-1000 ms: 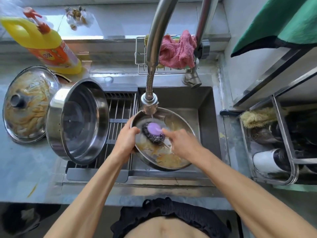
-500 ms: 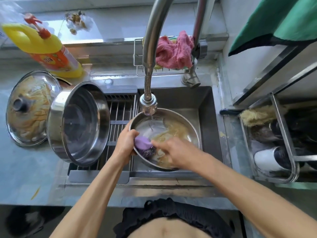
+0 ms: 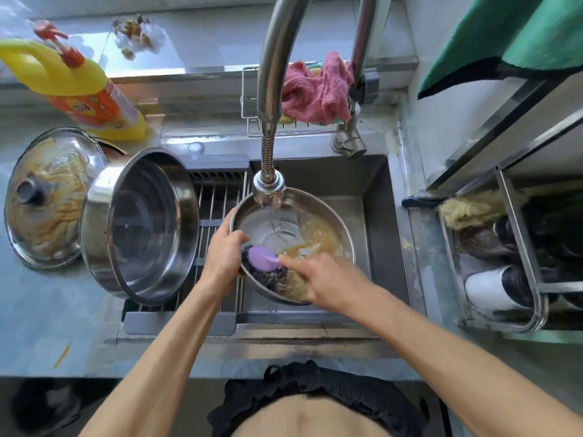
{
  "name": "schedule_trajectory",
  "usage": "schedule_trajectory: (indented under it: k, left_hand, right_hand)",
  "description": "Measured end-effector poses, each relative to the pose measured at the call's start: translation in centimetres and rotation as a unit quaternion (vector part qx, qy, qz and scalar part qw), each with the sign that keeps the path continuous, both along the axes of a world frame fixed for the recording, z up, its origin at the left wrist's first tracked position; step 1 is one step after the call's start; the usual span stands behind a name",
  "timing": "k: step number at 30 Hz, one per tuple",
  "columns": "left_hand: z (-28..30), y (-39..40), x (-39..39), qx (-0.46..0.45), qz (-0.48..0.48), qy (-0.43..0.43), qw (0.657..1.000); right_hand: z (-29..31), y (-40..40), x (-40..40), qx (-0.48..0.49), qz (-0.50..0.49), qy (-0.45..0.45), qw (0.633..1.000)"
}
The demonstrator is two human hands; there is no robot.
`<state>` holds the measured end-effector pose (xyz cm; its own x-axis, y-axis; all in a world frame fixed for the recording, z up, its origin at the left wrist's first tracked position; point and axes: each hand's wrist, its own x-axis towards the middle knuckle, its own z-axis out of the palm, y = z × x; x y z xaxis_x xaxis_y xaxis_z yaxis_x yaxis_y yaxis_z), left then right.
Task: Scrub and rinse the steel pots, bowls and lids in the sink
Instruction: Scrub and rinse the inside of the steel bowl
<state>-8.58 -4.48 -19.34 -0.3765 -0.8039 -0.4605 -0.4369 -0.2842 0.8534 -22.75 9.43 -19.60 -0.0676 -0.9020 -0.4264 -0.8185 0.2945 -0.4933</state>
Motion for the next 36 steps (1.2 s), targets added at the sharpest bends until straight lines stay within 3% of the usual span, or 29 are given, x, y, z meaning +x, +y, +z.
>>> schedule_trajectory:
  k: [3,7,10,13,17,20,25,28,33,36]
  left_hand:
    - [0.0,0.1,0.3,-0.006,-0.004,-0.015,1.000]
    - [0.6,0.2,0.4,-0.036,0.004,-0.014,0.999]
    - [0.7,0.0,0.5,-0.048,-0.004,-0.024,0.999]
    - [1.1,0.1,0.4,-0.077,-0.011,-0.014,0.997]
    - [0.6,-0.1,0.5,-0.095,-0.009,0.002,0.995]
    - [0.2,0.4,0.3,-0.104,-0.006,0.018,0.994]
    - [-0.4,0.7,0.1,-0.117,0.034,0.053,0.991]
    - [-0.4,0.7,0.0,-0.136,0.030,0.055,0.989]
    - [0.4,1.1,-0.4,-0.155,-0.007,0.077,0.985]
    - [0.4,1.2,-0.7,-0.186,-0.027,0.073,0.979]
  right_hand:
    - [-0.8,-0.2,-1.9,0.009,-0.054,0.034,0.998]
    - [0.4,0.1,0.0,0.012,-0.004,-0.027,1.000]
    - [0.1,0.0,-1.8,0.023,-0.029,0.031,0.999]
    - [1.2,1.0,0.3,0.035,0.022,-0.008,0.999]
    - [0.6,1.6,-2.0,0.070,-0.037,0.055,0.995]
    - [1.6,1.4,0.7,0.040,-0.010,-0.008,0.999]
    - [1.2,0.8,-2.1,0.080,-0.038,0.093,0.992]
    - [2.0,0.9,0.4,0.063,-0.001,0.018,0.998]
    - [2.2,-0.3,-3.1,0.120,0.001,0.099,0.988]
    - [3.2,-1.5,-1.3,0.109,0.039,0.046,0.992]
